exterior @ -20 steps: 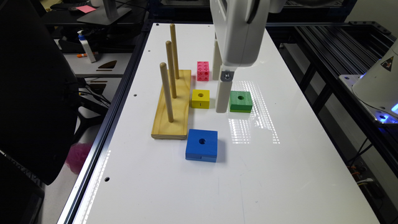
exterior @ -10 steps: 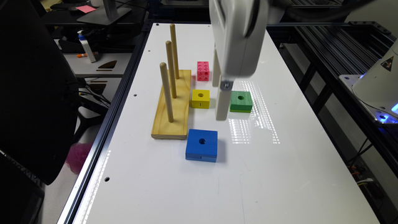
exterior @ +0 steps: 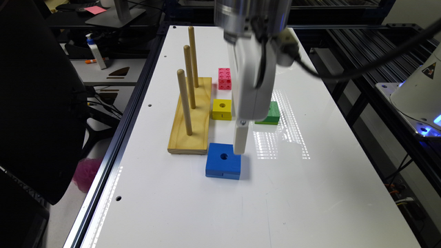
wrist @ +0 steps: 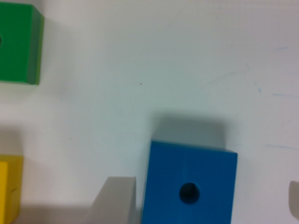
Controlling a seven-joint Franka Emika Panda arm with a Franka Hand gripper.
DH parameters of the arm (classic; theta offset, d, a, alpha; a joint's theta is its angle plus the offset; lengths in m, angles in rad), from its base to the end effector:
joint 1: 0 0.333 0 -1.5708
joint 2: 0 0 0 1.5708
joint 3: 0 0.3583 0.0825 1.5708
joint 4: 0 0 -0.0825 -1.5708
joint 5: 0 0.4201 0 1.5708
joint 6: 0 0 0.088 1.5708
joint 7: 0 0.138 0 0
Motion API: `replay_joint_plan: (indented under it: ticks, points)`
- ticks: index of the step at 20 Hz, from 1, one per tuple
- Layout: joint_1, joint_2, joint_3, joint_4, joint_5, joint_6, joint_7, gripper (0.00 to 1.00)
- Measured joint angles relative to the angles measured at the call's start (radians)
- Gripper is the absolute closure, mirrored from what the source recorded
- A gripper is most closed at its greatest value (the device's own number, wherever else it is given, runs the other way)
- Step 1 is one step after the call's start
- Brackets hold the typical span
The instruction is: Pick up blue block.
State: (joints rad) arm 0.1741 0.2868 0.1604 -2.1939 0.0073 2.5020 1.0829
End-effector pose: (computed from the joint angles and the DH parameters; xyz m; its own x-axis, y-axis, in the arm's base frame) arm 0.5616 0.1958 0.2384 0.7241 -0.6889 -0.0324 -0.6896 -0.7228 -0.0449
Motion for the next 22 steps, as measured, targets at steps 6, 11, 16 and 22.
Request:
replay_joint_plan:
  ticks: [6, 11, 16, 22]
  points:
    - [0.000, 0.030, 0.000, 0.006, -0.0005, 0.031, 0.000, 0.00]
    - [-0.001, 0.042, -0.003, 0.039, -0.0008, 0.029, 0.000, 0.00]
    - [-0.001, 0.068, -0.006, 0.047, -0.0032, 0.040, 0.000, 0.00]
    - [-0.001, 0.111, -0.007, 0.066, -0.0084, 0.051, 0.000, 0.00]
